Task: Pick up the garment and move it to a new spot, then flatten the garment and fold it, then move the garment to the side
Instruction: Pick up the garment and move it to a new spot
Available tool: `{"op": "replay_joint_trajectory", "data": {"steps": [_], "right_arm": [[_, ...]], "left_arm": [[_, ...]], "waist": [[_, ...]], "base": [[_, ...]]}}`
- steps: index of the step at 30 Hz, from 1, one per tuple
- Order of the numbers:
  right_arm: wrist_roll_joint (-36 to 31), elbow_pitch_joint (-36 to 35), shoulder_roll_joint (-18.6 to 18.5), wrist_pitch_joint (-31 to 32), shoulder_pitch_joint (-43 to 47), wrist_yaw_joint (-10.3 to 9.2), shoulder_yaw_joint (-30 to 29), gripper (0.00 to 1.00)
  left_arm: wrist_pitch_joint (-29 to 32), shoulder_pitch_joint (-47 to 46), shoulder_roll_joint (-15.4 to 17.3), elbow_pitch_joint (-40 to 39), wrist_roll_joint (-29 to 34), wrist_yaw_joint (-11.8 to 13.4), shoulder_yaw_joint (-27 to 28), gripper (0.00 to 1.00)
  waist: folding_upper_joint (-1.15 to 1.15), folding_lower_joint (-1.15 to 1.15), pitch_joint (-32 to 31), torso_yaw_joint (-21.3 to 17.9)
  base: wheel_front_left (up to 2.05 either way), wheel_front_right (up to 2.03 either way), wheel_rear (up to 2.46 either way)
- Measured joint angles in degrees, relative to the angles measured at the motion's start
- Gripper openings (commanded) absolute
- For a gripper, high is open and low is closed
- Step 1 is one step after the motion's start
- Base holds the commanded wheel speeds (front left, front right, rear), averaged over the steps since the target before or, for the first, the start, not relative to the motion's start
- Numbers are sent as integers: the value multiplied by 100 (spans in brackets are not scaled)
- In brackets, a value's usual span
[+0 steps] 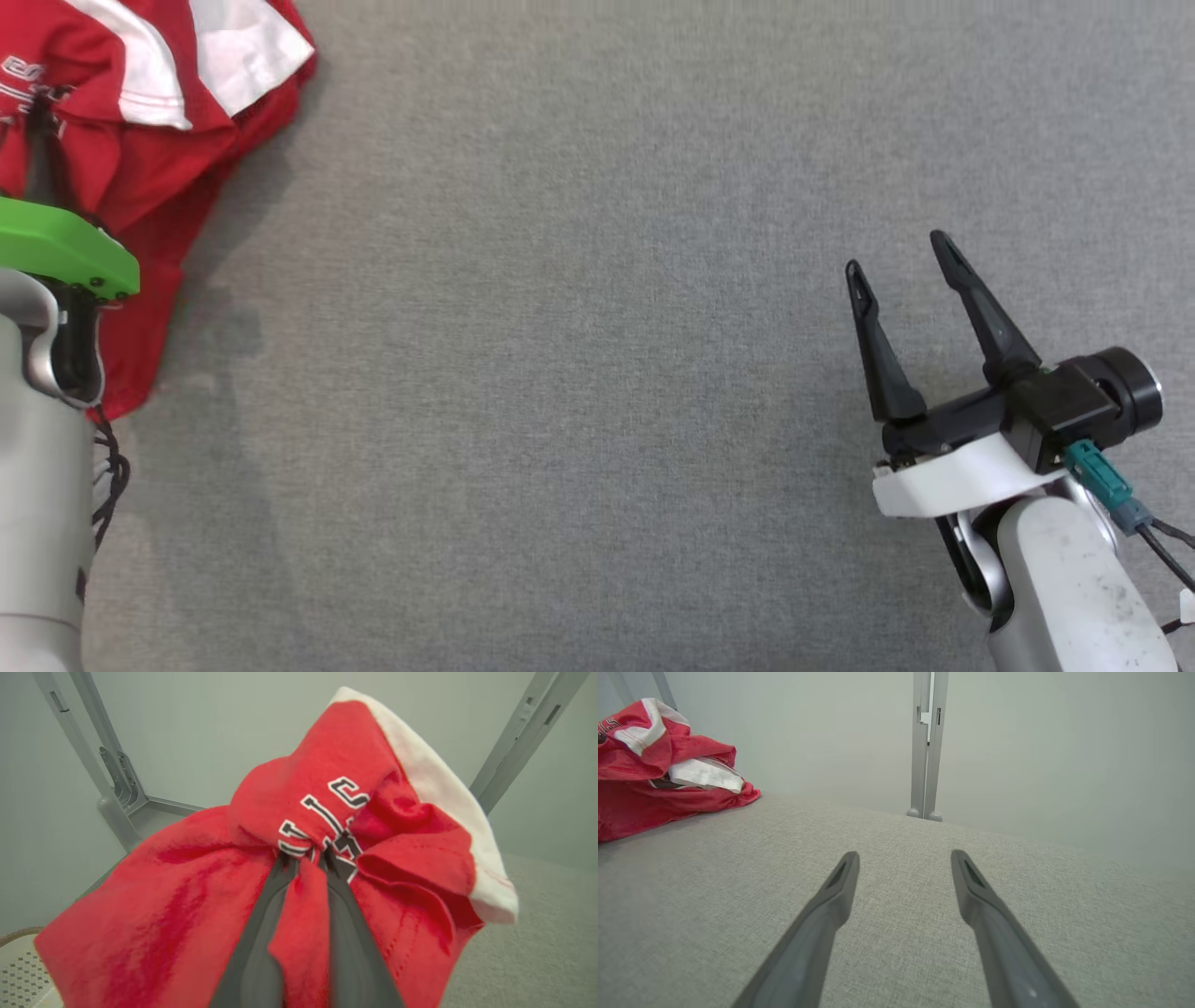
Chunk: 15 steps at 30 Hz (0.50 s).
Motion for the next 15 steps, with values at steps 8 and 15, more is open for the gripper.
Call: {"op": "replay_joint_trajectory", "data": {"steps": [8,15], "right_arm": [[92,-13,142,0,333,0,-57,100],[134,-41,248,0,493,0,-160,100]], "left_arm": [[826,837,211,-2466,-203,59,-11,0],[1946,1897,-24,-5493,-610,356,-308,0]], "waist": [[0,0,-678,93],[0,0,-965,-175]], "base": [[0,0,0],[0,0,0]]}}
